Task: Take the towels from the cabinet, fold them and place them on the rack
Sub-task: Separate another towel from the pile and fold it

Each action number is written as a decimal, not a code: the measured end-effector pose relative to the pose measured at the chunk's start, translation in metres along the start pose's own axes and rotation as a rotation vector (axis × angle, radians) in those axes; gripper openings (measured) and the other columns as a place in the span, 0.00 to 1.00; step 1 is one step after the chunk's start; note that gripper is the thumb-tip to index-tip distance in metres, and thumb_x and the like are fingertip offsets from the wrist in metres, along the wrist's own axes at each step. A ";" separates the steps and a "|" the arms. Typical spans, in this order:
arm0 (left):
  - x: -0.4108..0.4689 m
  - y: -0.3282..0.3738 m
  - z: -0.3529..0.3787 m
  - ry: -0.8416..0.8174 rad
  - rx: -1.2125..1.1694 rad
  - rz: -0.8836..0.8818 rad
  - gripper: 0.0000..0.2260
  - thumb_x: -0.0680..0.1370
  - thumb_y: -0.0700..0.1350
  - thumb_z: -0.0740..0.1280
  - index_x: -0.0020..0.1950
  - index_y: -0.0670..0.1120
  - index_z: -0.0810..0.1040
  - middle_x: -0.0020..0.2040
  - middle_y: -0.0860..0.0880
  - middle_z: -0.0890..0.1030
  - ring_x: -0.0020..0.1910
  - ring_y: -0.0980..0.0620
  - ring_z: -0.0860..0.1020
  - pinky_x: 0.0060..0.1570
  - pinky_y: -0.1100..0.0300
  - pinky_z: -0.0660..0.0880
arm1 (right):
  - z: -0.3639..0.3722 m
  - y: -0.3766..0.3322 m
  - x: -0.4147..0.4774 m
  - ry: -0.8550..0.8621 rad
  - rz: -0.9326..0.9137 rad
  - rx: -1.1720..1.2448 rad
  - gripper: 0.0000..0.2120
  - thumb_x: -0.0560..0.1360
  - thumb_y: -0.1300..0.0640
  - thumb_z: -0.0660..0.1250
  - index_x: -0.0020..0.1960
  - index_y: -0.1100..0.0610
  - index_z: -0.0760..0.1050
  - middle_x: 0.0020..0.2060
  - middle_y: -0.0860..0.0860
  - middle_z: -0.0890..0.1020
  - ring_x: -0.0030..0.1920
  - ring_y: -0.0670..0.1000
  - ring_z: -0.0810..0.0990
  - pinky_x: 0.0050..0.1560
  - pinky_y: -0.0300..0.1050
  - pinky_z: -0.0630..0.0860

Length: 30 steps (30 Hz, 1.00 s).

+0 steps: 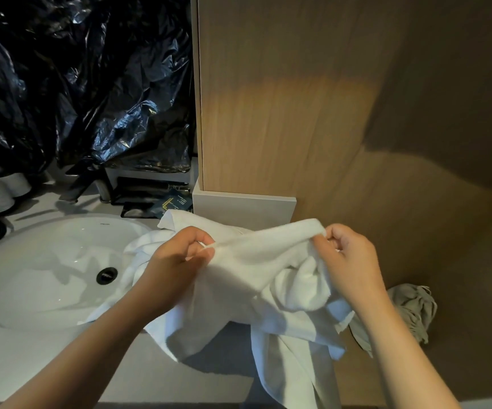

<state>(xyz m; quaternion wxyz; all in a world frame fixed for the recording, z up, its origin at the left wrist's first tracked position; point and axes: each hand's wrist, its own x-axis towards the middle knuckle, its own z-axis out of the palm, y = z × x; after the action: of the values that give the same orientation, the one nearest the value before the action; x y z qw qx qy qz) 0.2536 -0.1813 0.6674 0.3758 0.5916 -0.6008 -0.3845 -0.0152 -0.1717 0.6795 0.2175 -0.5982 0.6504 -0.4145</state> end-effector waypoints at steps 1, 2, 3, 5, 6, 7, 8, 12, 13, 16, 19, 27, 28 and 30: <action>0.000 -0.001 -0.002 -0.040 0.006 -0.001 0.07 0.76 0.41 0.66 0.40 0.52 0.78 0.30 0.55 0.72 0.30 0.61 0.69 0.31 0.71 0.67 | -0.001 0.001 0.001 0.041 0.020 0.002 0.19 0.76 0.58 0.67 0.30 0.55 0.63 0.23 0.45 0.64 0.27 0.45 0.62 0.30 0.41 0.60; 0.000 -0.002 -0.005 -0.075 0.026 0.013 0.08 0.75 0.39 0.67 0.40 0.52 0.78 0.29 0.55 0.70 0.29 0.61 0.68 0.30 0.72 0.66 | -0.001 0.002 0.002 0.073 0.043 0.013 0.21 0.76 0.59 0.67 0.29 0.54 0.61 0.23 0.44 0.63 0.27 0.45 0.61 0.30 0.42 0.59; 0.000 -0.003 -0.007 -0.095 0.066 0.030 0.09 0.75 0.38 0.68 0.39 0.51 0.78 0.29 0.56 0.70 0.29 0.61 0.69 0.30 0.73 0.66 | -0.001 0.004 0.003 0.100 0.064 0.030 0.22 0.76 0.60 0.67 0.29 0.54 0.59 0.22 0.44 0.63 0.27 0.45 0.61 0.29 0.41 0.58; -0.002 -0.009 -0.011 -0.079 0.161 0.053 0.11 0.75 0.37 0.68 0.36 0.50 0.78 0.29 0.55 0.72 0.30 0.61 0.70 0.31 0.73 0.68 | -0.002 0.004 0.006 0.139 0.083 0.062 0.21 0.75 0.60 0.67 0.28 0.53 0.61 0.21 0.44 0.65 0.26 0.45 0.63 0.27 0.38 0.60; -0.002 -0.013 -0.012 -0.052 0.198 0.054 0.11 0.75 0.37 0.68 0.35 0.50 0.78 0.30 0.54 0.74 0.31 0.61 0.71 0.31 0.72 0.68 | -0.002 0.005 0.009 0.140 0.082 0.069 0.19 0.75 0.59 0.68 0.29 0.54 0.64 0.22 0.43 0.68 0.26 0.44 0.65 0.27 0.36 0.62; -0.003 -0.017 -0.014 -0.012 0.217 0.041 0.11 0.75 0.38 0.68 0.34 0.48 0.78 0.31 0.54 0.76 0.32 0.61 0.71 0.31 0.71 0.67 | -0.003 0.004 0.011 0.118 0.079 0.069 0.16 0.75 0.58 0.68 0.31 0.54 0.69 0.23 0.42 0.70 0.27 0.43 0.68 0.27 0.34 0.65; -0.003 -0.020 -0.014 0.039 0.219 0.016 0.10 0.76 0.38 0.67 0.34 0.45 0.77 0.32 0.52 0.77 0.32 0.59 0.71 0.31 0.69 0.66 | -0.003 0.002 0.013 0.076 0.077 0.070 0.12 0.75 0.57 0.69 0.34 0.54 0.73 0.24 0.40 0.72 0.28 0.41 0.70 0.28 0.31 0.66; -0.005 -0.017 -0.010 0.178 0.194 0.021 0.12 0.78 0.38 0.63 0.34 0.44 0.77 0.33 0.53 0.78 0.35 0.57 0.73 0.35 0.70 0.67 | -0.001 -0.007 0.010 -0.130 0.076 0.294 0.06 0.76 0.61 0.70 0.49 0.50 0.79 0.33 0.39 0.82 0.34 0.37 0.78 0.34 0.28 0.71; -0.005 -0.011 -0.008 0.184 0.141 0.002 0.12 0.78 0.40 0.64 0.34 0.46 0.77 0.32 0.56 0.78 0.34 0.60 0.74 0.34 0.69 0.67 | 0.000 -0.009 0.009 -0.153 0.075 0.369 0.08 0.77 0.63 0.69 0.51 0.52 0.80 0.35 0.41 0.83 0.36 0.39 0.80 0.36 0.29 0.73; -0.008 0.006 -0.002 0.166 -0.095 -0.058 0.09 0.75 0.49 0.70 0.35 0.49 0.79 0.22 0.56 0.69 0.23 0.59 0.67 0.26 0.68 0.63 | 0.001 -0.018 0.006 -0.094 0.054 0.437 0.08 0.77 0.64 0.69 0.50 0.52 0.80 0.38 0.45 0.84 0.39 0.41 0.81 0.37 0.29 0.73; -0.014 0.022 -0.005 0.032 -0.329 -0.079 0.09 0.68 0.49 0.78 0.41 0.52 0.79 0.25 0.53 0.73 0.24 0.58 0.69 0.28 0.69 0.65 | 0.001 -0.023 0.003 -0.077 0.009 0.444 0.10 0.76 0.66 0.68 0.51 0.52 0.80 0.40 0.45 0.86 0.40 0.41 0.82 0.38 0.29 0.74; -0.021 0.030 0.010 0.061 -0.160 0.104 0.11 0.77 0.38 0.63 0.41 0.50 0.82 0.42 0.58 0.83 0.42 0.61 0.78 0.46 0.71 0.70 | -0.003 -0.029 -0.015 -0.138 -0.158 0.213 0.11 0.76 0.63 0.69 0.51 0.48 0.83 0.46 0.39 0.84 0.48 0.41 0.81 0.45 0.30 0.74; -0.019 0.031 0.015 0.074 -0.152 0.145 0.11 0.77 0.40 0.62 0.41 0.51 0.81 0.41 0.58 0.82 0.41 0.61 0.77 0.44 0.71 0.70 | -0.004 -0.031 -0.018 -0.177 -0.163 0.230 0.11 0.76 0.63 0.69 0.51 0.48 0.83 0.46 0.40 0.84 0.49 0.42 0.82 0.46 0.31 0.75; -0.014 0.032 0.025 0.030 -0.176 0.175 0.09 0.79 0.42 0.63 0.44 0.54 0.80 0.35 0.53 0.78 0.35 0.56 0.74 0.39 0.68 0.69 | -0.004 -0.034 -0.022 -0.237 -0.171 0.256 0.11 0.76 0.64 0.70 0.50 0.48 0.83 0.46 0.41 0.85 0.49 0.43 0.82 0.47 0.33 0.76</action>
<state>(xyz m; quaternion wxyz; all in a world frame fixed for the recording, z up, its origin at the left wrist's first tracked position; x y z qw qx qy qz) 0.2182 -0.1672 0.6858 0.4675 0.5072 -0.6084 -0.3924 0.0061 -0.1477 0.7043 0.3308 -0.6635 0.5089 -0.4376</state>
